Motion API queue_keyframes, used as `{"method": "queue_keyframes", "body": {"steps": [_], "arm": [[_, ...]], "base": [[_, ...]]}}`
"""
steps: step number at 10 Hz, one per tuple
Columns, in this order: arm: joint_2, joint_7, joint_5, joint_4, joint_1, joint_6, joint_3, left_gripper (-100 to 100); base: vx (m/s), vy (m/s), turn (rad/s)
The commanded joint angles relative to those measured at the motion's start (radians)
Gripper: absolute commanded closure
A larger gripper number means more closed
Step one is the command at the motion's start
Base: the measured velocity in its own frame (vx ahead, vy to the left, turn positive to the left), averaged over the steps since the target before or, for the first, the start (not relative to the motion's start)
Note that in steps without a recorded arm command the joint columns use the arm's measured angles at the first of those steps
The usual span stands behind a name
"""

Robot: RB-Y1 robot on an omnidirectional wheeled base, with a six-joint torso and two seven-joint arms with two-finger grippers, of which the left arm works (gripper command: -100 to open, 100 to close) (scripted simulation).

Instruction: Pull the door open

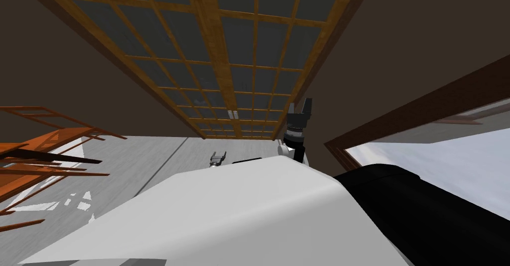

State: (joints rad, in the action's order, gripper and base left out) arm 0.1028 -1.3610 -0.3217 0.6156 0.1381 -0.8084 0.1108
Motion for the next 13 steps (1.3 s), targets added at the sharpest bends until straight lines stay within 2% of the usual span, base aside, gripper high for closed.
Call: {"method": "queue_keyframes", "body": {"steps": [1, 4, 6, 7, 11, 12, 13], "arm": [[-0.012, -0.013, 0.013, 0.008, -0.009, 0.007, -0.017, -100], [-0.034, -0.029, 0.028, 0.009, -0.041, 0.008, -0.034, -100], [-0.034, -0.029, 0.028, 0.009, -0.041, 0.008, -0.034, -100], [-0.049, -0.037, 0.036, 0.013, -0.064, 0.008, -0.043, -100], [-0.072, -0.047, 0.046, 0.022, -0.101, 0.007, -0.055, -100], [-0.072, -0.047, 0.046, 0.022, -0.101, 0.007, -0.055, -100], [-0.084, -0.050, 0.049, 0.030, -0.121, 0.005, -0.060, -100]], "base": [[0.181, 0.045, 0.020], [0.179, 0.024, 0.027], [0.063, 0.002, 0.002], [0.103, 0.016, 0.035], [0.184, 0.028, 0.018], [0.120, 0.018, 0.002], [0.161, 0.018, 0.021]]}}
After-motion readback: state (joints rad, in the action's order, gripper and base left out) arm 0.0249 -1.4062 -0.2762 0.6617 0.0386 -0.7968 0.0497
